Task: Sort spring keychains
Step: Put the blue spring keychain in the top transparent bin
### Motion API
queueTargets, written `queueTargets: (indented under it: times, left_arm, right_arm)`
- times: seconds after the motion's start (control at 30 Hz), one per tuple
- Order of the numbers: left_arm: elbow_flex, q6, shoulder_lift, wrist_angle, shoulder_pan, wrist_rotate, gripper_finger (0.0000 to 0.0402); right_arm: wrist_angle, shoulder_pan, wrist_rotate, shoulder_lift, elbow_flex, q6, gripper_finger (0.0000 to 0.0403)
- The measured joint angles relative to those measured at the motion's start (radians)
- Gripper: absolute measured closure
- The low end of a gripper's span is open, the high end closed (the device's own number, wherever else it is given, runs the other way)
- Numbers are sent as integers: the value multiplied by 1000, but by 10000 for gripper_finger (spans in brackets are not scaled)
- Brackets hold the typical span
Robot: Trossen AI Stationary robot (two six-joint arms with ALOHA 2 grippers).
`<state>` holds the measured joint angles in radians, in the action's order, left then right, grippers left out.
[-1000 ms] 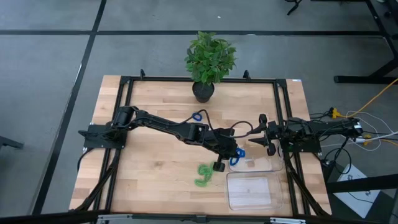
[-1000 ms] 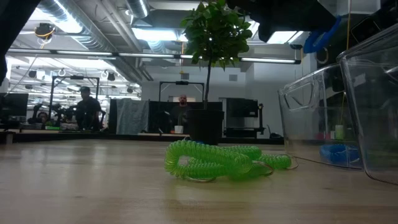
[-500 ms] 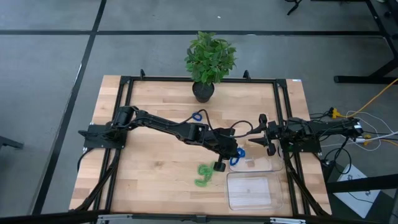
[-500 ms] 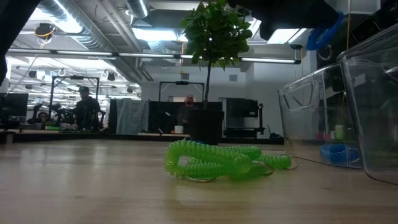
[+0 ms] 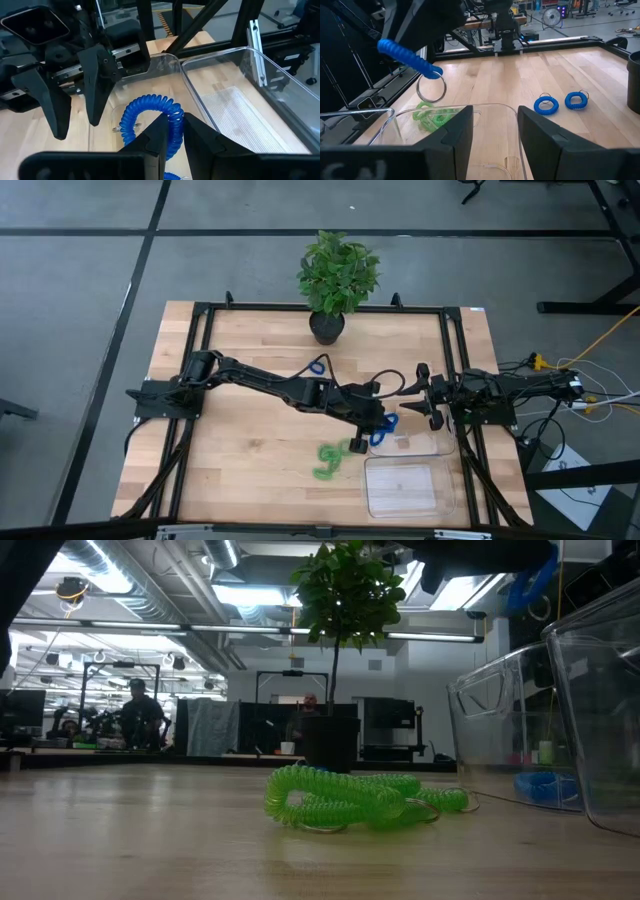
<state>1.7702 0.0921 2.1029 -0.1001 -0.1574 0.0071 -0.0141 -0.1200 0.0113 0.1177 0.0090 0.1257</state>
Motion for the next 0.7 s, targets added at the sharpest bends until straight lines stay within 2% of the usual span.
queueTargets:
  times: [0.27,0.43,0.7]
  left_arm:
    - [0,0,0,0,0,-1,343]
    - [0,-8,0,0,-1,-46,340]
    - [0,-52,0,-1,-1,-51,300]
  right_arm:
    - [0,0,0,0,0,0,249]
    - [0,0,0,0,0,0,249]
    - [0,0,0,0,0,0,249]
